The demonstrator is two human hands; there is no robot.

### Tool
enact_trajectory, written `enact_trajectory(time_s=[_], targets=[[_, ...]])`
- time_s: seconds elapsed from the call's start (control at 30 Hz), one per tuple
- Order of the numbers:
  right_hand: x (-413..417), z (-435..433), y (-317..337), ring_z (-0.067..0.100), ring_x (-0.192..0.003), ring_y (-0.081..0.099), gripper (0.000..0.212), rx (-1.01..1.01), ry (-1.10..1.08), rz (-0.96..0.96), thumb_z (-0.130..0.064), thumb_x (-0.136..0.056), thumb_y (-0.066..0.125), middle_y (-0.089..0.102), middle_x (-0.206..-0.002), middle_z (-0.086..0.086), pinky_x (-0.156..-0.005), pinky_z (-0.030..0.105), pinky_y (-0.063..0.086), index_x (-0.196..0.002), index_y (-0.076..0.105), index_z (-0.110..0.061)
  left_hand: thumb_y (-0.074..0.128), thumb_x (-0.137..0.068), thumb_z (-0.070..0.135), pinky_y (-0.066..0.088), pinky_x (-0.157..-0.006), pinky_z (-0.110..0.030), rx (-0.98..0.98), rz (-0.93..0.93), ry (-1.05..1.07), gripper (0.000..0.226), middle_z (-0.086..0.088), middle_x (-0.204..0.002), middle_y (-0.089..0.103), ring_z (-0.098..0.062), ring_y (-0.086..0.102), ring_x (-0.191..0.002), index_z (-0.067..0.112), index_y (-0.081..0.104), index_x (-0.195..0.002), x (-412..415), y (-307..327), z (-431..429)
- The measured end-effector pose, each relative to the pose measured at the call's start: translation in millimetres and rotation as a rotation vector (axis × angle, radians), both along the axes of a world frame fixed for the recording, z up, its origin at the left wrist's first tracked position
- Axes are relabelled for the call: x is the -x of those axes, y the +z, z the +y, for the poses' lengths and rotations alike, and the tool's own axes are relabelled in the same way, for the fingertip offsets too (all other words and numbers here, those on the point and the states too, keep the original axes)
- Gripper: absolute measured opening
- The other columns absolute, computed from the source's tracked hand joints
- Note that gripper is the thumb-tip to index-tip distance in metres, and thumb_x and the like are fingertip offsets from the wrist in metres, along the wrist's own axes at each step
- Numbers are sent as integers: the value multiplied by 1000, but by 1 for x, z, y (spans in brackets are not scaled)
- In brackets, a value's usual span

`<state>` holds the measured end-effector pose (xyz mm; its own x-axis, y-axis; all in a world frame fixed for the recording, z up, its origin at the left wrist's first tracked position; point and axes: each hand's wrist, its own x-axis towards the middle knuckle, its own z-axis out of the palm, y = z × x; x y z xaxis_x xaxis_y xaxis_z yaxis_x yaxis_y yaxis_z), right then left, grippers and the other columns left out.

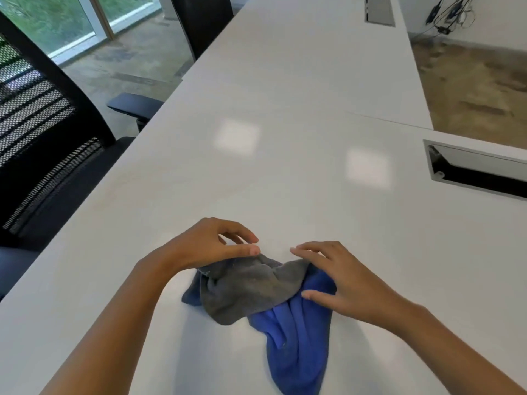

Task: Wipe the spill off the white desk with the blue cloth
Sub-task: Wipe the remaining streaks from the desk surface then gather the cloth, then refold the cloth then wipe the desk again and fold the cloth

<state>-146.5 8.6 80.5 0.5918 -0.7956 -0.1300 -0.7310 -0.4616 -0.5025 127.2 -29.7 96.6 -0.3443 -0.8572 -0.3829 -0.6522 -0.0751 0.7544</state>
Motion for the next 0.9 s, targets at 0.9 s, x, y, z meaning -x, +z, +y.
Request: enact_trajectory(time_s=[0.9], targets=[[-40, -37, 32, 0, -92, 60, 10, -195, -64, -345, -16, -82, 66, 67, -89, -17, -86, 13, 43, -88, 66, -24, 56, -89, 22, 44, -74, -9, 187, 57, -106, 17, 16, -89, 70, 5, 61, -88, 37, 64, -94, 21, 19, 0]])
